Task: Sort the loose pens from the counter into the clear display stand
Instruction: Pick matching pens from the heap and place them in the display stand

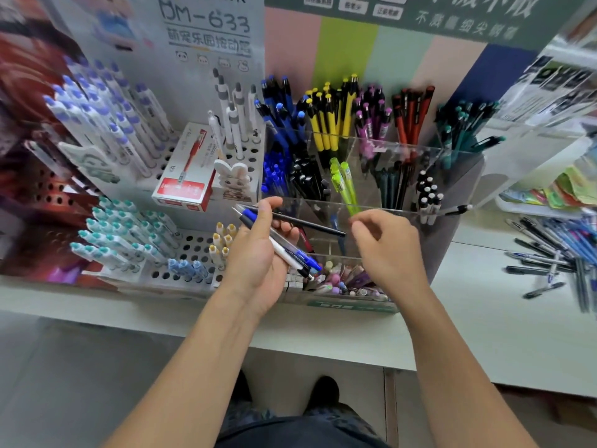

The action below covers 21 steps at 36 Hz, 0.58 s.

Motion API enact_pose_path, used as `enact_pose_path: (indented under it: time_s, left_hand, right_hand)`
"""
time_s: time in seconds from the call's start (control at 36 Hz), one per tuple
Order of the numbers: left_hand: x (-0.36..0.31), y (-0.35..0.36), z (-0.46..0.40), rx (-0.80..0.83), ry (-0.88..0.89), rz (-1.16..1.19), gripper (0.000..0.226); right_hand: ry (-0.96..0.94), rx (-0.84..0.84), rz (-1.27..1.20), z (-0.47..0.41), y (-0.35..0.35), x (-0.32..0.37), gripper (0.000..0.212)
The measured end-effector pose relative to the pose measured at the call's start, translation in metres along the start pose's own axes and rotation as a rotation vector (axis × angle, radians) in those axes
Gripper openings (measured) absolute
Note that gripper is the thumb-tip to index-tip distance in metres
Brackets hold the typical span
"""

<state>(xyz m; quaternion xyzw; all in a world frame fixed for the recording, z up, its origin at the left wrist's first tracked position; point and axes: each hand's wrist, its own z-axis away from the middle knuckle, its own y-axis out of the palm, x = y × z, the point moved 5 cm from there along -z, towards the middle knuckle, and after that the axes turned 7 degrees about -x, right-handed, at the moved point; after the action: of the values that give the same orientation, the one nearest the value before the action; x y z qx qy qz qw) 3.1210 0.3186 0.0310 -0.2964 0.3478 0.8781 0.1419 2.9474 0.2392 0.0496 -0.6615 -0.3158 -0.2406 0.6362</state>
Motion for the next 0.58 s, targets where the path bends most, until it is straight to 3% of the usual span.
enact_pose_path:
  time_s: [0.06, 0.11, 0.31, 0.42, 0.58]
  left_hand:
    - [0.002, 0.002, 0.000, 0.025, -0.002, -0.017, 0.026]
    - [0.007, 0.007, 0.001, 0.057, 0.003, -0.082, 0.026]
    - [0.006, 0.020, 0.009, 0.169, 0.168, -0.303, 0.014]
    - [-0.003, 0.017, 0.007, 0.167, 0.220, -0.313, 0.015]
    - [-0.010, 0.020, 0.008, 0.138, 0.235, -0.361, 0.005]
  right_hand:
    - [0.155, 0.174, -0.320, 0.010, -0.003, 0.008, 0.018]
    - [0.206, 0.337, -0.445, 0.020, 0.003, 0.013, 0.017]
    - [0.454, 0.175, -1.005, 0.016, 0.004, -0.007, 0.013]
    - [0.486, 0.166, -1.037, 0.010, -0.014, -0.018, 0.022]
    - [0.410, 0.185, -0.987, 0.010, -0.027, -0.015, 0.014]
